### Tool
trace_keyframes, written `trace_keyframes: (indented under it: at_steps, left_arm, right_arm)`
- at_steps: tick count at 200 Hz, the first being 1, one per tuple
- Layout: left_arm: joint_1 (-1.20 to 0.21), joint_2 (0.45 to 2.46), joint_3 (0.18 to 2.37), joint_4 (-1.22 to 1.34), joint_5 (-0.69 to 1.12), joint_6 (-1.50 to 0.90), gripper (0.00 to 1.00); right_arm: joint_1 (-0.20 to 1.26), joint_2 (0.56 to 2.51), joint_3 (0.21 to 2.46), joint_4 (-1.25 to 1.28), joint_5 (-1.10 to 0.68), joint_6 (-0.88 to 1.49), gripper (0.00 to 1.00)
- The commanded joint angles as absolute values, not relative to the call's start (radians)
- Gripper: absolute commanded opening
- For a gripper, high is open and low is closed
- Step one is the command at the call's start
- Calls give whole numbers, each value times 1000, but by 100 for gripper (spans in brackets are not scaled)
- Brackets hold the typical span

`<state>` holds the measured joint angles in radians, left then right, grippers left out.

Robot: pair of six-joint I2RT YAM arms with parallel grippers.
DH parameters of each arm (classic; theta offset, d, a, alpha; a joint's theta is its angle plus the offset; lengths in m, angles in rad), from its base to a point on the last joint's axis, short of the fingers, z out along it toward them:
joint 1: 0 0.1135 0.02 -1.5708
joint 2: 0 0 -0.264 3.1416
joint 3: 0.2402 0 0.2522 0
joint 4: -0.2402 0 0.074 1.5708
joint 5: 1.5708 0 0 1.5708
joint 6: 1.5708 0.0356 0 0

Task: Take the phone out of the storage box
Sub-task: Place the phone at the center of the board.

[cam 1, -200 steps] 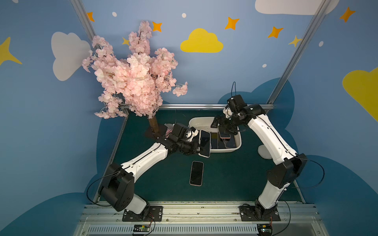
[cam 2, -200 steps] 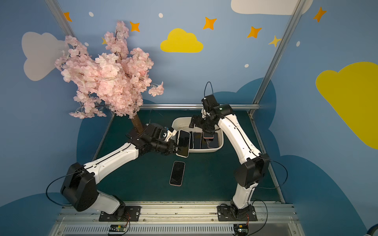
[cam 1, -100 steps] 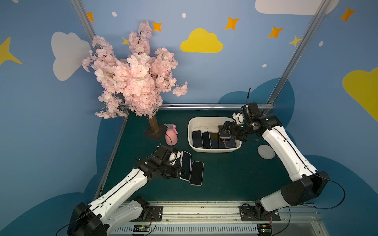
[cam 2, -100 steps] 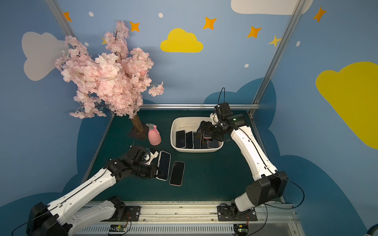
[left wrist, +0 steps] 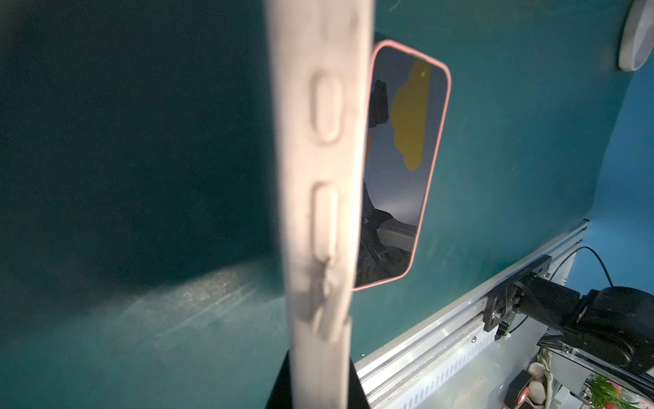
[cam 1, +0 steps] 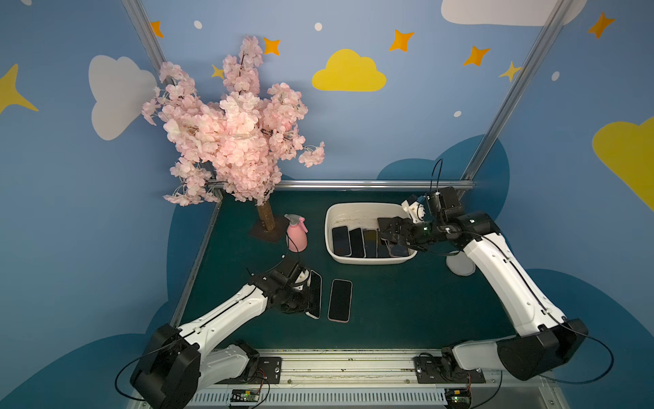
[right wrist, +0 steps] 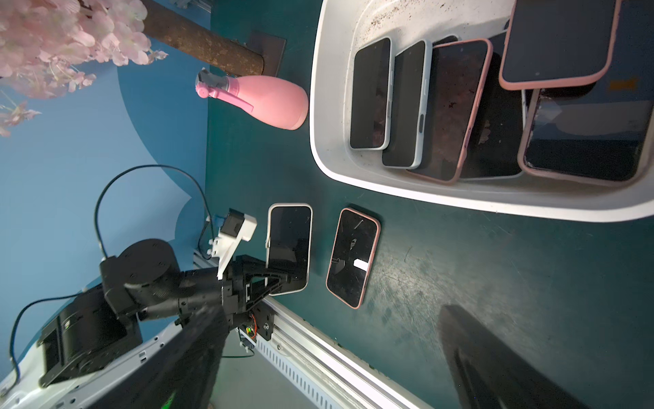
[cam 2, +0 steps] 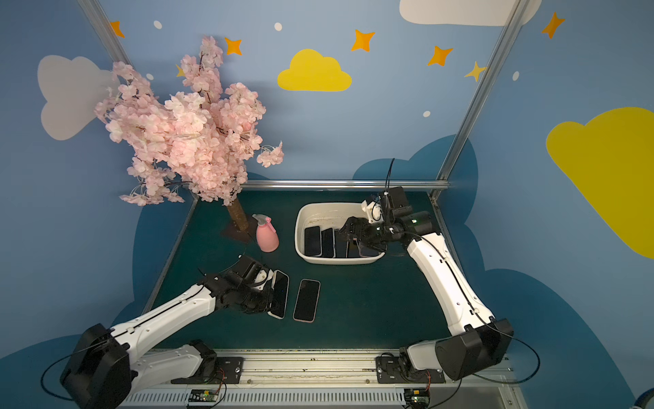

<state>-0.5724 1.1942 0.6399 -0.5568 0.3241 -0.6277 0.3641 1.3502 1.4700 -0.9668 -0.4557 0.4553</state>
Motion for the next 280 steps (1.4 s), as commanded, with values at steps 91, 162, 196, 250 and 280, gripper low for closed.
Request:
trace_keyframes:
  at_steps: [91, 162, 196, 250, 280]
  left_arm:
    - [-581, 1411, 626, -403, 298, -615, 63]
    - [-580, 1309, 720, -662, 163, -628, 99]
    - [-580, 1226, 778, -785, 139, -620, 100]
    - [-569, 1090, 897, -863, 222, -597, 99]
    - [-567, 1017, 969, -867, 286, -636, 100]
  right_arm:
    - [344, 1347, 1396, -995, -430, 405, 99]
    - [349, 1618, 1525, -1082, -173, 298, 99]
    - [353, 1912, 1856, -1273, -34, 247, 99]
    - [368, 2251, 2234, -1433, 104, 242, 99]
    - [371, 2353, 2356, -1469, 108, 221, 99]
